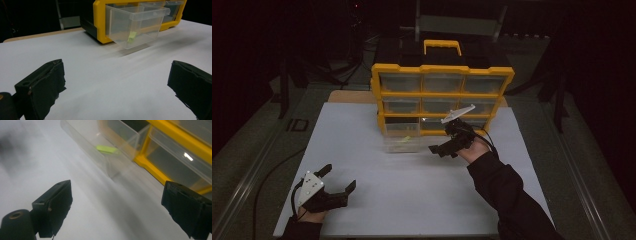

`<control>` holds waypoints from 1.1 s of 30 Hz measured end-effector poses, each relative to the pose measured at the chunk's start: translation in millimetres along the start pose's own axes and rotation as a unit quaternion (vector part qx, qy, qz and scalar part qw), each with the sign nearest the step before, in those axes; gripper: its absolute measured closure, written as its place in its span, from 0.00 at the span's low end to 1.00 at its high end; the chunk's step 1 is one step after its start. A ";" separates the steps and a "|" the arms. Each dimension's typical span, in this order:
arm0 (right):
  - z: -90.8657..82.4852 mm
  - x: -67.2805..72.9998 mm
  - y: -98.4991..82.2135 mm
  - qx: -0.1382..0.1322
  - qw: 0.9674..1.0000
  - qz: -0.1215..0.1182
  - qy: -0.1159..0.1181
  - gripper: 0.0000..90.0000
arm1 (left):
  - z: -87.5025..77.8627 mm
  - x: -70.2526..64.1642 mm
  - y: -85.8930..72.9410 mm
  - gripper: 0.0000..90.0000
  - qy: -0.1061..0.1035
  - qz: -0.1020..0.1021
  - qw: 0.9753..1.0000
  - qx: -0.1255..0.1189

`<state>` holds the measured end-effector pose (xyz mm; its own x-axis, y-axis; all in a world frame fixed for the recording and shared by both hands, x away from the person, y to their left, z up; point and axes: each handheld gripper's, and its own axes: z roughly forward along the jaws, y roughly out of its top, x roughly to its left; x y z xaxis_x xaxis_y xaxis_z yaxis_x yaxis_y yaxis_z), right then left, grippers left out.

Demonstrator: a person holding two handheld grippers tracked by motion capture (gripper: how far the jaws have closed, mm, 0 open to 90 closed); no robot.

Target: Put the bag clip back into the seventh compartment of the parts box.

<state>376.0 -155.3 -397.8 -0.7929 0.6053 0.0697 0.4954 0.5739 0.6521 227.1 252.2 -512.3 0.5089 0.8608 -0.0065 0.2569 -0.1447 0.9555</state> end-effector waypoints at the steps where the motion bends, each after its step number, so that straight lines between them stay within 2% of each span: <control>1: -0.4 -0.8 -3.4 0.001 1.000 0.002 0.000 0.11 | 0.0 0.0 0.1 0.01 0.000 0.000 1.000 0.000; 6: -0.3 -4.0 -20.0 -0.002 1.000 0.006 -0.004 0.11 | 0.3 -0.4 0.2 0.01 0.000 0.003 1.000 0.001; 9: -0.5 -4.6 -29.4 -0.009 1.000 0.006 -0.011 0.11 | -0.1 -0.3 0.3 0.01 0.001 0.001 1.000 0.000; 11: -1.5 -3.6 -36.4 -0.020 0.999 0.000 -0.026 0.12 | 0.0 -0.1 0.2 0.01 0.001 0.000 1.000 0.000; 15: -3.6 -3.6 -48.2 -0.030 0.999 -0.001 -0.027 0.13 | 0.2 -0.5 0.3 0.01 0.000 0.002 1.000 0.000; 19: -4.1 -3.9 -61.4 -0.034 0.999 0.005 -0.030 0.13 | -0.1 -0.3 0.3 0.01 0.000 0.001 1.000 0.000; 26: -5.0 -3.8 -83.9 -0.043 0.998 0.012 -0.049 0.14 | 0.2 -0.8 0.4 0.01 0.000 0.003 1.000 0.001; 29: -4.4 -4.1 -89.6 -0.044 0.998 0.014 -0.048 0.14 | 0.1 -0.6 0.4 0.01 0.000 0.002 1.000 0.000; 33: -4.4 -5.4 -106.0 -0.055 0.997 0.027 -0.051 0.16 | 0.3 -0.7 0.3 0.01 0.000 0.003 1.000 0.001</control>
<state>326.2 -221.8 -464.0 -0.7238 0.6893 0.0329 0.4896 0.4794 0.7284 227.1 251.4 -512.1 0.5105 0.8599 -0.0018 0.2552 -0.1496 0.9552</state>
